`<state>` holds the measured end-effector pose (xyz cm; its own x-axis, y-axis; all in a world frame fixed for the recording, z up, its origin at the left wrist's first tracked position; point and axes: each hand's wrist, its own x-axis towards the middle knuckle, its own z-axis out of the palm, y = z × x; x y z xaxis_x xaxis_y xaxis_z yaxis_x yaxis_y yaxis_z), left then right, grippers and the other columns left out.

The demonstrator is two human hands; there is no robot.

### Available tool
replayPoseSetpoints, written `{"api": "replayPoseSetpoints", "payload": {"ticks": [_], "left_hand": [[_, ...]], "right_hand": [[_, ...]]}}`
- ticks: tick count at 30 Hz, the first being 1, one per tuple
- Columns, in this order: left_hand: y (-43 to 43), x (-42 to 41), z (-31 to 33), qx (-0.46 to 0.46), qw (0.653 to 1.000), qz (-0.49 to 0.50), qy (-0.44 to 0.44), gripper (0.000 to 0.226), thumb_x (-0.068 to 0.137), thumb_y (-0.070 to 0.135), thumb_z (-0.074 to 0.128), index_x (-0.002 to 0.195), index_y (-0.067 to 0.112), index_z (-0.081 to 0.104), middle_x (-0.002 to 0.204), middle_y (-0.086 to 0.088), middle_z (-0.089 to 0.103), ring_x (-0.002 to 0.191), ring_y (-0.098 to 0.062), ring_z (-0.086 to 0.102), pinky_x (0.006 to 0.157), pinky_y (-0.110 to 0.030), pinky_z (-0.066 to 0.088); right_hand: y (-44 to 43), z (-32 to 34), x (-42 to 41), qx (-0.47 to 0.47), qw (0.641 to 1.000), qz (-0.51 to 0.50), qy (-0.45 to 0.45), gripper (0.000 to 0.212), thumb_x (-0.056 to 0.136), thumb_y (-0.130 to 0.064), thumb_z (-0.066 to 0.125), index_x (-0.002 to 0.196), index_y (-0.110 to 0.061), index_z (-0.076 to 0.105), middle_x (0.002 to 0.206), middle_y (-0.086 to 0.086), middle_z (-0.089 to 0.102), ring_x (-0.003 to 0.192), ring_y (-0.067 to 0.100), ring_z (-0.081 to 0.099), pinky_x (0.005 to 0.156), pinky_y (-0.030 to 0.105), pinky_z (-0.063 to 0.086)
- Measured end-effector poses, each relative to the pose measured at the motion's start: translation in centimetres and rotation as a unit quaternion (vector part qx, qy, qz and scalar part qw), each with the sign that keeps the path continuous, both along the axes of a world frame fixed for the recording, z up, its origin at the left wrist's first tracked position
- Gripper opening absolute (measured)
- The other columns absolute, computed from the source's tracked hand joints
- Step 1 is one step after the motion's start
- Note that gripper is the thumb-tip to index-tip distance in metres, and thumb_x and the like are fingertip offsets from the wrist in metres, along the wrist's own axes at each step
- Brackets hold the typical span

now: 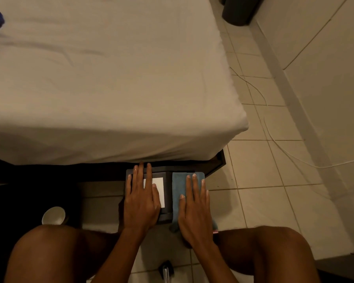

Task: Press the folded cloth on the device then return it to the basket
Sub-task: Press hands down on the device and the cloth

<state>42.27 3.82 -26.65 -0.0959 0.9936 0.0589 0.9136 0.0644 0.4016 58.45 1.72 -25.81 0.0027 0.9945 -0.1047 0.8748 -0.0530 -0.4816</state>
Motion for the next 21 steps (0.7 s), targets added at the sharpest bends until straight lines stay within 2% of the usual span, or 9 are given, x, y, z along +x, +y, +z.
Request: {"api": "replayPoseSetpoints", "payload": {"ticks": [2,5,11,15,21], "left_hand": [[0.0,0.0,0.0,0.000,1.000,0.000,0.006,0.060,0.101,0.030,0.024,0.158,0.012,0.014,0.165,-0.012,0.016,0.154,-0.021,0.008,0.126,-0.040,0.007],[-0.1,-0.2,-0.1,-0.002,1.000,-0.012,0.016,0.061,0.101,0.031,0.022,0.158,0.011,0.013,0.165,-0.013,0.014,0.154,-0.023,0.008,0.125,-0.043,0.010],[0.2,0.0,0.0,-0.006,1.000,-0.006,0.010,0.061,0.101,0.033,0.025,0.158,0.013,0.013,0.165,-0.011,0.015,0.154,-0.022,0.008,0.125,-0.044,0.009],[0.2,0.1,0.3,-0.006,1.000,0.002,0.004,0.059,0.102,0.031,0.028,0.157,0.012,0.020,0.163,-0.013,0.022,0.154,-0.023,0.013,0.125,-0.044,0.014],[0.1,-0.3,-0.1,-0.014,1.000,-0.013,0.020,0.061,0.102,0.034,0.025,0.158,0.012,0.014,0.165,-0.013,0.016,0.154,-0.024,0.009,0.124,-0.046,0.013]], "right_hand": [[-0.8,0.1,0.0,-0.016,1.000,-0.003,-0.004,0.065,0.095,-0.064,-0.001,0.152,-0.037,-0.019,0.166,-0.004,-0.008,0.152,0.017,-0.013,0.122,0.039,-0.007],[-1.1,0.1,0.0,-0.027,1.000,-0.006,-0.010,0.064,0.095,-0.055,0.010,0.147,-0.042,-0.027,0.165,-0.005,-0.010,0.152,0.017,-0.014,0.121,0.039,-0.009],[1.6,-0.8,0.2,0.022,1.000,0.005,-0.021,0.067,0.100,-0.044,0.025,0.157,-0.031,-0.010,0.167,0.005,0.009,0.154,0.025,0.004,0.123,0.049,0.008],[-0.1,0.1,0.1,0.014,1.000,0.003,0.000,0.062,0.101,-0.045,0.017,0.158,-0.026,0.001,0.167,0.001,0.002,0.154,0.020,-0.004,0.124,0.048,0.006],[-0.5,0.4,-0.9,0.025,0.998,-0.012,-0.048,0.064,0.101,-0.042,0.022,0.158,-0.021,0.004,0.166,0.007,0.007,0.153,0.025,0.003,0.122,0.049,0.010]]}}
